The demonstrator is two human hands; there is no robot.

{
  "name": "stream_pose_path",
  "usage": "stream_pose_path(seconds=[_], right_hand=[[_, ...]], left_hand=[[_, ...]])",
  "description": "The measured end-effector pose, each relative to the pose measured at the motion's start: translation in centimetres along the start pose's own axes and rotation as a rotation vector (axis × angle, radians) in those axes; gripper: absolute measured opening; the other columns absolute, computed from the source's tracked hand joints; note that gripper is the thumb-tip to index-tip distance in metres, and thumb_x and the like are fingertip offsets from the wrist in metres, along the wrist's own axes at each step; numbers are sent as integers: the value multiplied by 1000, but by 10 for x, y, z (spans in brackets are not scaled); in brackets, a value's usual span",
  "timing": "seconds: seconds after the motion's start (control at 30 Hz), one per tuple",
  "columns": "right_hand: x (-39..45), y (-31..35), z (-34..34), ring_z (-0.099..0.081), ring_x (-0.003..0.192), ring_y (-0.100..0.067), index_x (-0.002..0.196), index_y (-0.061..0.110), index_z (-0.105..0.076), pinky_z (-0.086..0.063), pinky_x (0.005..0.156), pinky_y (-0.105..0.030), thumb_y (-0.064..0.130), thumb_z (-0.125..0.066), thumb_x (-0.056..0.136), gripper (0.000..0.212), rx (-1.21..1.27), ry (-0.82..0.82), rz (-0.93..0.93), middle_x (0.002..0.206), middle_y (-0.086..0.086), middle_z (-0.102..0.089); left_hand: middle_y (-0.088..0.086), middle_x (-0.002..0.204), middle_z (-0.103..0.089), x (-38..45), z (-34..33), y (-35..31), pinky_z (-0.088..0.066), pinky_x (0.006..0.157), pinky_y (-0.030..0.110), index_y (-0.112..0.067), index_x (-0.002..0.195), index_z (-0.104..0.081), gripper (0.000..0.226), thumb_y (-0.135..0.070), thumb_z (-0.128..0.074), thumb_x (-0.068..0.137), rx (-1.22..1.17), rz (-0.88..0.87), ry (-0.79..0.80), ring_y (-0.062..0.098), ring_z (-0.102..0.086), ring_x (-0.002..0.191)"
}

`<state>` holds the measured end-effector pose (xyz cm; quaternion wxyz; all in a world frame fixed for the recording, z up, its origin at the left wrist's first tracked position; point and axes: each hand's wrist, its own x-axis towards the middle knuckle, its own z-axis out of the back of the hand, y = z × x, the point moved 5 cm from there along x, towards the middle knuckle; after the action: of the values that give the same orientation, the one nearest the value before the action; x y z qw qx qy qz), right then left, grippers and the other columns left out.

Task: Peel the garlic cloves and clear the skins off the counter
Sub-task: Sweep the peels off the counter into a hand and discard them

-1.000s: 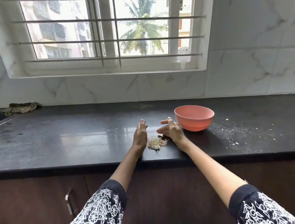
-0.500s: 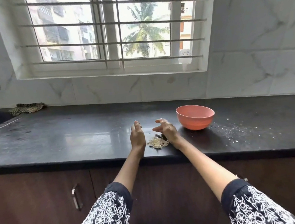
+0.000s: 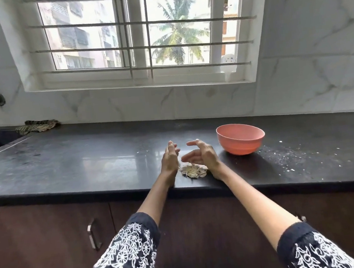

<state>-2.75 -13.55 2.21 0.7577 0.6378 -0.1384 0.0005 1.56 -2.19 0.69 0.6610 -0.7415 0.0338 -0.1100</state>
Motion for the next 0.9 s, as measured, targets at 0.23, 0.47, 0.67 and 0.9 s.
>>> stream_pose_path(seconds=[0.23,0.47,0.67,0.9], right_hand=[[-1,0,-4,-65,80,-26,127,4,-38,-52,70,-21,23,-26,103,34,-108,-84,-4,98,-26,-65],[-7,0,8,-63,82,-31,127,7,-41,-51,76,-31,23,-26,102,33,66,-237,39,98,-30,-65],[-5,-3,1,-59,103,-28,128,11,-43,-42,85,-32,31,-25,102,37,-293,-120,-22,106,-17,-66],[-10,0,-3,-56,98,-22,125,6,-49,-42,80,-27,22,-30,102,34,-258,-56,44,108,-11,-60]], left_hand=[[19,137,-46,-8,-19,-3,-37,105,40,-5,137,-39,53,-41,-24,101,221,-71,102,29,-46,125],[16,128,-55,-22,-2,-4,-35,108,37,-2,131,-45,49,-36,-26,102,-51,-122,-117,25,-50,122],[18,114,-63,-39,14,-7,-43,98,28,3,115,-55,44,-29,-27,103,-405,-128,-266,22,-59,108],[23,106,-67,-87,9,-12,-53,90,39,7,105,-63,45,-24,-35,90,-678,305,575,33,-65,101]])
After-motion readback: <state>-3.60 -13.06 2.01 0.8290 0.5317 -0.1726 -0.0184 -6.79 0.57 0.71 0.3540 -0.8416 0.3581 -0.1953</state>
